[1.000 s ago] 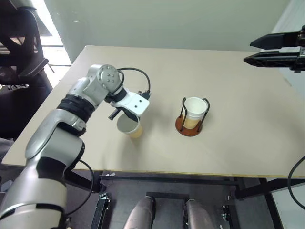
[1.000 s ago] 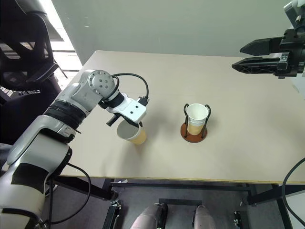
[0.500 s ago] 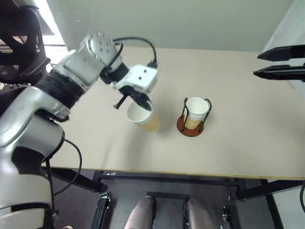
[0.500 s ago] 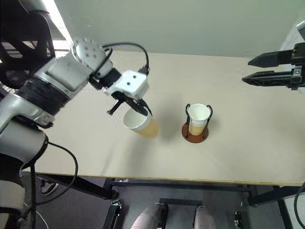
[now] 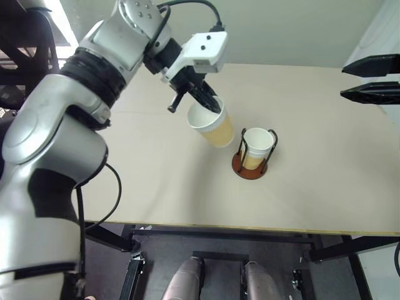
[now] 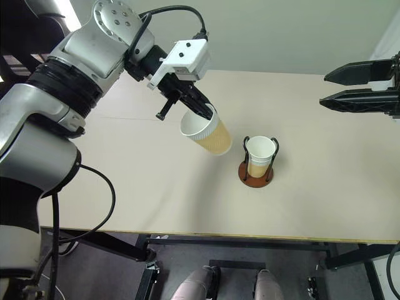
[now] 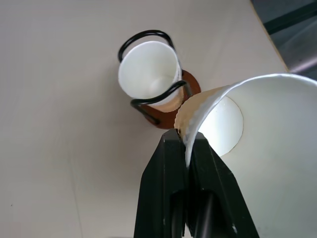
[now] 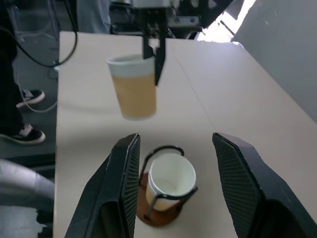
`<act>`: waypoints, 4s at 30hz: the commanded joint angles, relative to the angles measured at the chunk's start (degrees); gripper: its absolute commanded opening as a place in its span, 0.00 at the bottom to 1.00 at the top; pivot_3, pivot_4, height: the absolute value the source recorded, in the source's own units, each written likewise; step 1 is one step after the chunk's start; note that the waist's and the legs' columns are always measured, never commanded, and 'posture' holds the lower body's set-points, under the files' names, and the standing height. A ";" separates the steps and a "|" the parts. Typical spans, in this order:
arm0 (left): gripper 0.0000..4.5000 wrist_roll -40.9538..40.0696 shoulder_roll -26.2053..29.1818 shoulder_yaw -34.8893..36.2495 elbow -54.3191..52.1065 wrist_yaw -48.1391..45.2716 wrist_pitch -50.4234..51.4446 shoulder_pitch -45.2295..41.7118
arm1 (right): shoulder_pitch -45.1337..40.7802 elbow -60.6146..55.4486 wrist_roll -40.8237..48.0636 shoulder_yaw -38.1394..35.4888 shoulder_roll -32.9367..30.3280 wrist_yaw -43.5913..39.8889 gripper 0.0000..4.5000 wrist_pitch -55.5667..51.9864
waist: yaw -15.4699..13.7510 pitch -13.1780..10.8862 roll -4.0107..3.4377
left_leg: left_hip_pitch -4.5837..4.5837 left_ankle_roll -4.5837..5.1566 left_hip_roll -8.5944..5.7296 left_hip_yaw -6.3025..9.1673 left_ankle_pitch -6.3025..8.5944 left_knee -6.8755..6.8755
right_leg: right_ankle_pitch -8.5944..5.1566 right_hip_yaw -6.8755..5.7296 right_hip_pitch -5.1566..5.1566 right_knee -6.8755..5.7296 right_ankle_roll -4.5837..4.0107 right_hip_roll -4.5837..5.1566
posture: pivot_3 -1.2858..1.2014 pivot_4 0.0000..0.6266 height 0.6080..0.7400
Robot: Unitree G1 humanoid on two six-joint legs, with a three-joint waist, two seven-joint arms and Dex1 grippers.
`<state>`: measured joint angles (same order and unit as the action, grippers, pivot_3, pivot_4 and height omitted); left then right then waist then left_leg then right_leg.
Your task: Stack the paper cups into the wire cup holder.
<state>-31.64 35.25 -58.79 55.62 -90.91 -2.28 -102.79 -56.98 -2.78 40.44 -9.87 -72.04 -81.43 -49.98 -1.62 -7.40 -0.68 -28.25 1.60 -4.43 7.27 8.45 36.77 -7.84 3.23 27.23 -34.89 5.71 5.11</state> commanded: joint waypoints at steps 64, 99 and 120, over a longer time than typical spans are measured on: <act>0.01 48.18 -29.14 37.27 21.64 14.16 -8.51 -4.86 | 14.97 -9.74 8.62 -11.97 -8.82 1.94 0.51 1.57 | -0.53 -0.06 0.01 | -0.58 1.08 -0.48 -0.76 0.86 1.53 | -0.22 0.23 -0.01 -0.02 1.27 0.25 | 0.52 0.24 1.00; 0.29 56.77 -35.20 35.75 22.78 21.21 -5.44 -0.85 | 18.40 -13.84 11.07 -14.81 -10.67 5.08 0.51 -2.54 | -0.53 -0.06 0.01 | -0.48 1.33 -0.52 -1.20 0.79 1.71 | -0.06 0.57 -0.02 -0.06 1.77 0.30 | 0.52 0.24 1.00; 0.89 44.15 -28.47 51.80 20.44 23.04 -6.63 -0.23 | 18.10 -12.81 7.66 -10.25 -6.09 15.80 0.51 -2.32 | -0.28 -0.07 0.02 | -0.31 1.36 -0.53 -1.31 0.79 1.74 | -0.01 0.77 -0.07 -0.07 2.01 0.17 | 0.52 0.24 1.00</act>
<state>16.82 4.65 -10.59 78.24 -63.35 -9.37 -103.29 -39.23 -15.88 48.89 -19.16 -78.46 -67.37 -52.49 -1.90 -7.47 -0.66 -28.50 2.96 -4.96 5.95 9.23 38.46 -7.81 4.05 27.12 -34.96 7.79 5.28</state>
